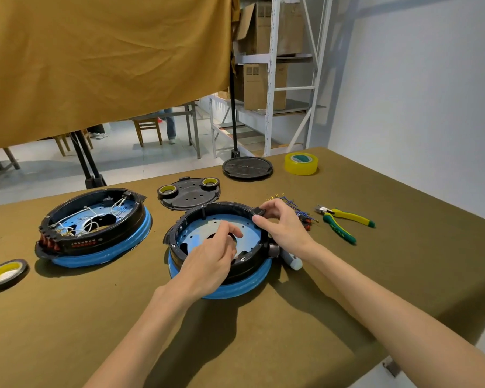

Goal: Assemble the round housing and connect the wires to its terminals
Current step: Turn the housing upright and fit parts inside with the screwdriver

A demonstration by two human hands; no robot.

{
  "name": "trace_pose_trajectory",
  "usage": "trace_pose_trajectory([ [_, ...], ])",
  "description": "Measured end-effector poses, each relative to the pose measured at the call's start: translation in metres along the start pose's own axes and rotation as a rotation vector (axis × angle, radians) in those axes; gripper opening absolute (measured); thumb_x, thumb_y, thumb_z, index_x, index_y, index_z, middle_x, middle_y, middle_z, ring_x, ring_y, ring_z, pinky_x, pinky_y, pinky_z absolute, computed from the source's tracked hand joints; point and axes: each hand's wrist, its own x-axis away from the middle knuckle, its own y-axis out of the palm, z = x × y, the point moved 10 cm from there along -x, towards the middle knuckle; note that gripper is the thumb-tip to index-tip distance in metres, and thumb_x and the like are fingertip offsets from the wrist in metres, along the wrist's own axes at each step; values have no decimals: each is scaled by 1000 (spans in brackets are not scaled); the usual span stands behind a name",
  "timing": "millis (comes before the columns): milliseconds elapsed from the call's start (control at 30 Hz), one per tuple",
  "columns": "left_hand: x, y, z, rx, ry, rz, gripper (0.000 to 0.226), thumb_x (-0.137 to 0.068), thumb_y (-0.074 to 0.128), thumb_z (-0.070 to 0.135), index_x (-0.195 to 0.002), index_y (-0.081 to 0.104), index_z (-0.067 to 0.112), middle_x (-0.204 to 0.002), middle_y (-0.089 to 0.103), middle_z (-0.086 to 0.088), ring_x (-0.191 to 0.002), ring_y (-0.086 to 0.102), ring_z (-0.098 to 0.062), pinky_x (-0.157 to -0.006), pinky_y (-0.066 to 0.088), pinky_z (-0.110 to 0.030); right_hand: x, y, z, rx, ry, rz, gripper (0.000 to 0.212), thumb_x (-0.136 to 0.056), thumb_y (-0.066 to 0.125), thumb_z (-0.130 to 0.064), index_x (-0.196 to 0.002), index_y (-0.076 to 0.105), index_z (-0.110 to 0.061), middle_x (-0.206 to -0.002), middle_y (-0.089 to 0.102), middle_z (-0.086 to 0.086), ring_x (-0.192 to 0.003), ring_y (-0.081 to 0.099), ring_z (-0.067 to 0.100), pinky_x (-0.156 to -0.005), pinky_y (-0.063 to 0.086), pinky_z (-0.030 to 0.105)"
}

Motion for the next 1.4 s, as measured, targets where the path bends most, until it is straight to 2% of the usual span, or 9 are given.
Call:
trace_pose_trajectory([
  [200, 1, 2, 5, 28, 36, -20, 12, -110, 39, 28, -117, 41, 37, -77, 55, 3, -66, 49, -12, -68, 48, -47, 4, -3, -4, 23, -37, -40, 28, -92, 75, -26, -115, 60, -21, -104, 71, -2, -100, 66, 8, -90, 56, 32],
  [367, 0, 7, 5, -76, 10, -82, 36, -105, 37, 6, -116, 39, 40, -90, 53, 8, -82, 54, -15, -78, 51, -45, 19, -15, -9, 53, -137, 13, 28, -89, 74, -21, -113, 63, -31, -92, 69, -10, -91, 65, 7, -81, 54, 21],
  [467, -1, 6, 6, -85, -1, -77, 45, -96, 37, -4, -105, 46, 39, -83, 50, 6, -78, 49, -15, -72, 48, -44, 29, -19, -11, 80, -200, 27, 36, -87, 76, -23, -118, 60, -30, -92, 66, -16, -90, 64, 8, -75, 50, 15],
  [567, -4, 7, 6, -127, -21, -38, 36, -98, 39, 5, -94, 53, 38, -72, 51, 7, -69, 47, -11, -61, 39, -30, 34, -15, -7, 109, -211, -26, 35, -86, 79, -26, -116, 60, -30, -91, 66, -14, -89, 63, 7, -72, 49, 14],
  [767, -19, 11, 19, -227, -37, 48, 21, -103, 41, 18, -101, 54, 35, -74, 56, 9, -71, 53, -7, -65, 46, -34, 39, -11, 2, 58, -194, -86, 25, -88, 77, -20, -107, 67, -33, -90, 68, -11, -83, 66, 11, -70, 53, 18],
  [933, -28, 19, 22, -203, -31, 113, 12, -102, 49, 28, -108, 54, 35, -84, 58, 16, -72, 55, -3, -60, 37, -23, 38, -15, 7, 52, -185, -121, 33, -85, 80, -19, -113, 67, -30, -90, 72, -9, -84, 71, 10, -75, 59, 22],
  [1067, -28, 23, 18, -213, 8, 77, 12, -102, 51, 31, -111, 57, 36, -88, 57, 18, -79, 56, -1, -62, 40, -18, 36, -13, 8, 81, -201, -170, 43, -81, 84, -17, -117, 66, -30, -92, 73, -9, -85, 72, 10, -77, 61, 28],
  [1267, -17, -1, 4, -172, 10, 33, 10, -101, 54, 38, -108, 62, 39, -83, 62, 17, -76, 60, -9, -63, 53, -29, 32, -2, -3, 25, -218, -169, 42, -76, 87, -31, -111, 64, -35, -85, 69, -9, -71, 73, 12, -64, 59, 24],
  [1400, -13, -13, -4, -190, -28, 42, 18, -100, 59, 36, -115, 68, 33, -88, 66, 19, -81, 63, -5, -73, 57, -34, 34, 19, -10, 50, -267, -246, 40, -80, 82, -26, -113, 63, -37, -86, 65, -12, -68, 68, 12, -64, 56, 21],
])
